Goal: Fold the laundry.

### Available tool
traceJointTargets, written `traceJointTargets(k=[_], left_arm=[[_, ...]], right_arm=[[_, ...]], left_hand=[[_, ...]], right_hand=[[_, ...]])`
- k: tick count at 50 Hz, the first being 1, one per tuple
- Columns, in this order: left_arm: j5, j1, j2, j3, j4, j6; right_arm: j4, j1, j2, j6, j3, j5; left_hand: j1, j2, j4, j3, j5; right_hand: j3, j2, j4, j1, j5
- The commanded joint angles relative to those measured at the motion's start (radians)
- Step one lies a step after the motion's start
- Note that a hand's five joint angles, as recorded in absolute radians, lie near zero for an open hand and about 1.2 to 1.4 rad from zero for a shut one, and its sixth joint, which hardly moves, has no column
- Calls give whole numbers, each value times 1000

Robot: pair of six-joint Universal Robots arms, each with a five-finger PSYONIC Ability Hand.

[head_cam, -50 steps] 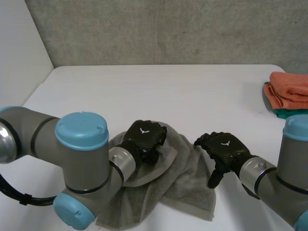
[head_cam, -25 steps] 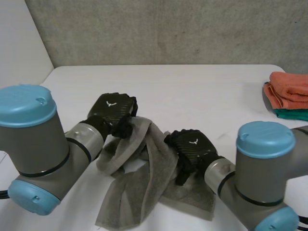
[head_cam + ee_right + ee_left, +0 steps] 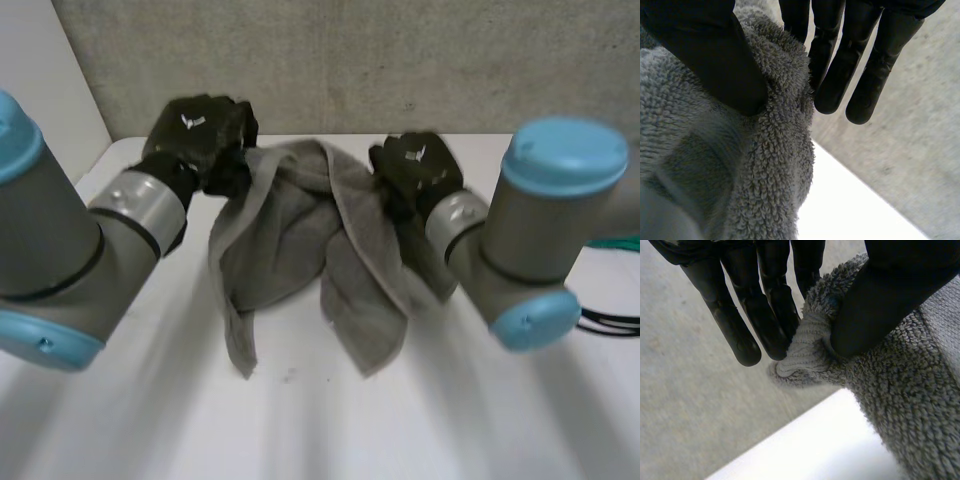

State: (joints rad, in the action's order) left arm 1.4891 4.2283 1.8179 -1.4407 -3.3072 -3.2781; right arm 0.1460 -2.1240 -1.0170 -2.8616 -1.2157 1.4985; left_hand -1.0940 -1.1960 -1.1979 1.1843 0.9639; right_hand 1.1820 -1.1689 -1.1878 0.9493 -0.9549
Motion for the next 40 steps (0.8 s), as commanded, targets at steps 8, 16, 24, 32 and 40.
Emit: traceJointTargets(k=[8, 16, 24, 32, 40], left_arm=[[-21, 22, -221, -38, -26, 5], [-113, 41, -200, -268, -81, -2], [-128, 32, 9, -343, -54, -116], [-121, 3, 54, -302, 18, -238], [-58, 12, -106, -245, 43, -209]], right_arm=[[-505, 110, 24, 128, 716, -210], [-592, 128, 32, 207, 497, -242], [-605, 119, 141, 375, 340, -227], [-591, 118, 198, 412, 309, -144], [-455, 133, 75, 105, 205, -92]], left_hand=[[-302, -200, -198, 212, 258], [-302, -200, -198, 212, 258], [-136, -34, -32, 45, 91], [445, 547, 549, -536, -490], [707, 809, 811, -797, -752]], right_hand=[[214, -227, -209, 447, -267], [214, -227, -209, 447, -267], [214, -227, -209, 447, -267], [-1007, 994, 1013, -775, 955], [-1007, 994, 1013, -775, 955]])
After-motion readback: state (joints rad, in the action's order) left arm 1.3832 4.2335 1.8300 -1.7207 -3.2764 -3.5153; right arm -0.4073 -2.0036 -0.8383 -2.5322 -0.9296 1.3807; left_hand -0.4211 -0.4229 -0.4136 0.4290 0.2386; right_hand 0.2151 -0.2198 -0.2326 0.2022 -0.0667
